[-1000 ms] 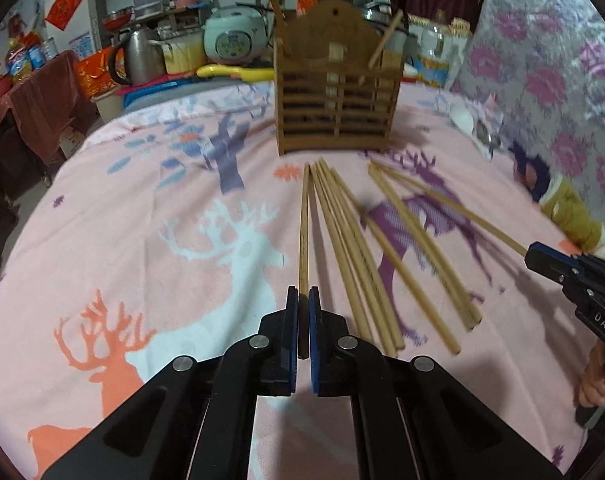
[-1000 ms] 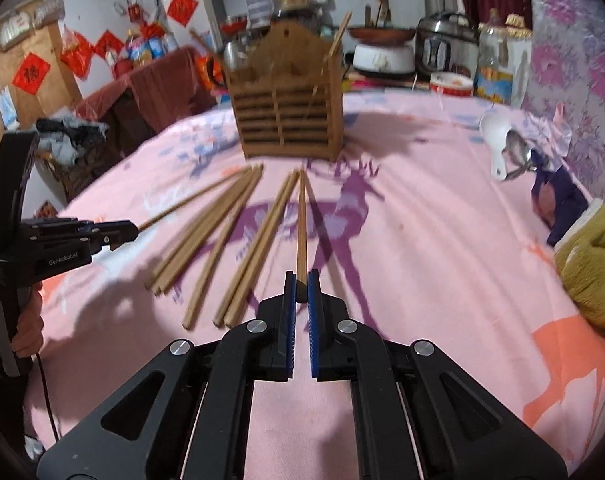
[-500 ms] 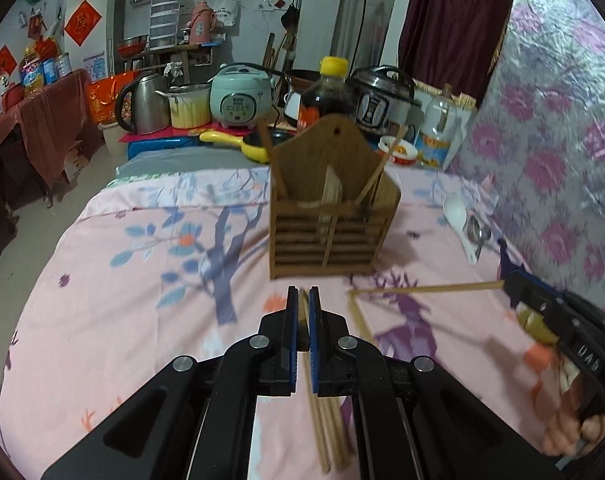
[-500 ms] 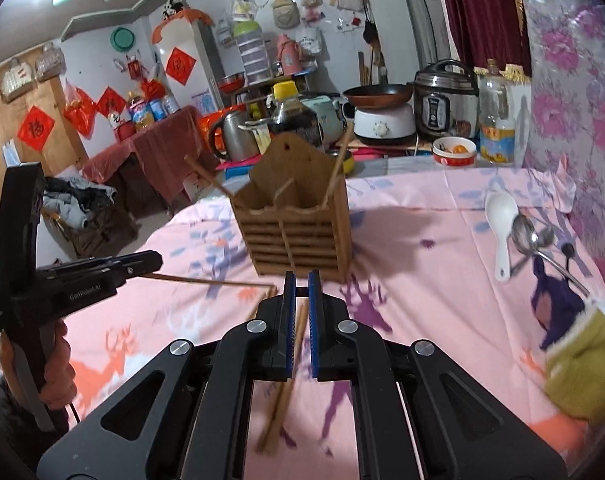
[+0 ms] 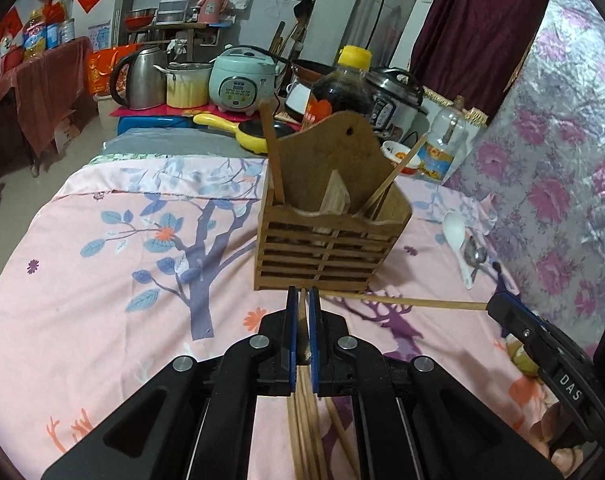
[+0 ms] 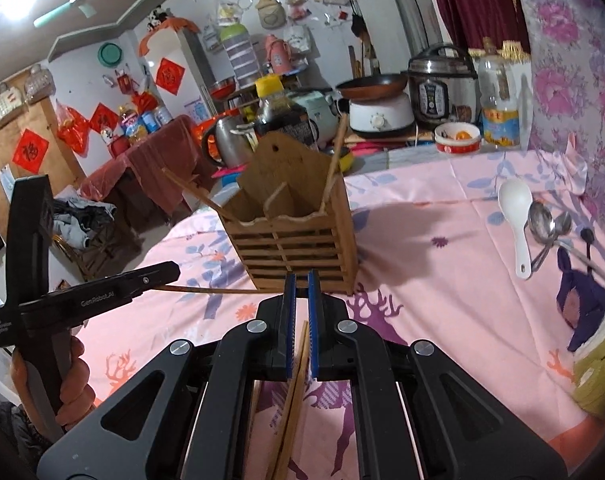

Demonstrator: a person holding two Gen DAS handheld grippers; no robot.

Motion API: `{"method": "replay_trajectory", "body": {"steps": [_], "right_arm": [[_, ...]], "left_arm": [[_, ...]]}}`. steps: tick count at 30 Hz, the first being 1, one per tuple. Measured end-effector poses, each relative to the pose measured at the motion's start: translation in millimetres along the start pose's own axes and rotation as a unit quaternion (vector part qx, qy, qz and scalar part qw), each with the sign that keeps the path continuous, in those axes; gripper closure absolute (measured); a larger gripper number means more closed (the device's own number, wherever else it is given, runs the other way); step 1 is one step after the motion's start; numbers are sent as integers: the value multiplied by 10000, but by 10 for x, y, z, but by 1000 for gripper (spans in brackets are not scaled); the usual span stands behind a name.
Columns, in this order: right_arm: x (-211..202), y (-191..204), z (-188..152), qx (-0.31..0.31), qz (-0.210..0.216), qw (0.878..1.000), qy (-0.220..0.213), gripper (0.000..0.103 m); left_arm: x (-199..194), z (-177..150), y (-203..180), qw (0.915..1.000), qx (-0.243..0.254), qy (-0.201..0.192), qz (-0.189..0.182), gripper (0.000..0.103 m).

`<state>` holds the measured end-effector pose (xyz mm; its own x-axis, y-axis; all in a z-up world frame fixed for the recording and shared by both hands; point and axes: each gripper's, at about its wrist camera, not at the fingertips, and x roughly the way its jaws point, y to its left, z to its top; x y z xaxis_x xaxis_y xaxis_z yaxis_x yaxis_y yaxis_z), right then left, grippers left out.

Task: Organize utensils
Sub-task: 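Carry the left tool's chopstick into the holder while the right tool inserts its chopstick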

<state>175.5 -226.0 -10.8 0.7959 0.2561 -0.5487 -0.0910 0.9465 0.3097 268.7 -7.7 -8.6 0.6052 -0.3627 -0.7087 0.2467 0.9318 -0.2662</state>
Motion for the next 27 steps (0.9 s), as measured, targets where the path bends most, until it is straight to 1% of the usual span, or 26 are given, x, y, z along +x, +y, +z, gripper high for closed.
{"method": "replay_trajectory", "body": {"steps": [6,10,13,16,19,22,24,27], "right_arm": [[-137,250,235,-341,54,9990,-269,96],[-222,354,416,-425,150,9977,-511,96],[-331,412,553,-448,187,9956,-804,96],[-468,444,716,-411,170,9909,-1270,96],[-519,526,926,-499,78,9842,-1696,96],[-475,589,1120,-600,-71,9780,-1996,96],[-433,596,1230,-597,-119,9756,-2108,96],[-314,584,1379,-577,-238,9720,-2265,96]], "left_arm": [[-229,205,-217,9992,250,-296,1,98],[-391,395,-356,9980,375,-499,-29,98],[-536,568,-424,9965,420,-728,-5,98],[-686,754,-449,9943,410,-982,-48,98],[-781,965,-501,9909,444,-1267,69,98],[-797,1209,-522,9870,388,-1546,196,98],[-762,1373,-509,9844,276,-1727,192,98],[-658,1541,-468,9815,158,-1889,261,98]]}}
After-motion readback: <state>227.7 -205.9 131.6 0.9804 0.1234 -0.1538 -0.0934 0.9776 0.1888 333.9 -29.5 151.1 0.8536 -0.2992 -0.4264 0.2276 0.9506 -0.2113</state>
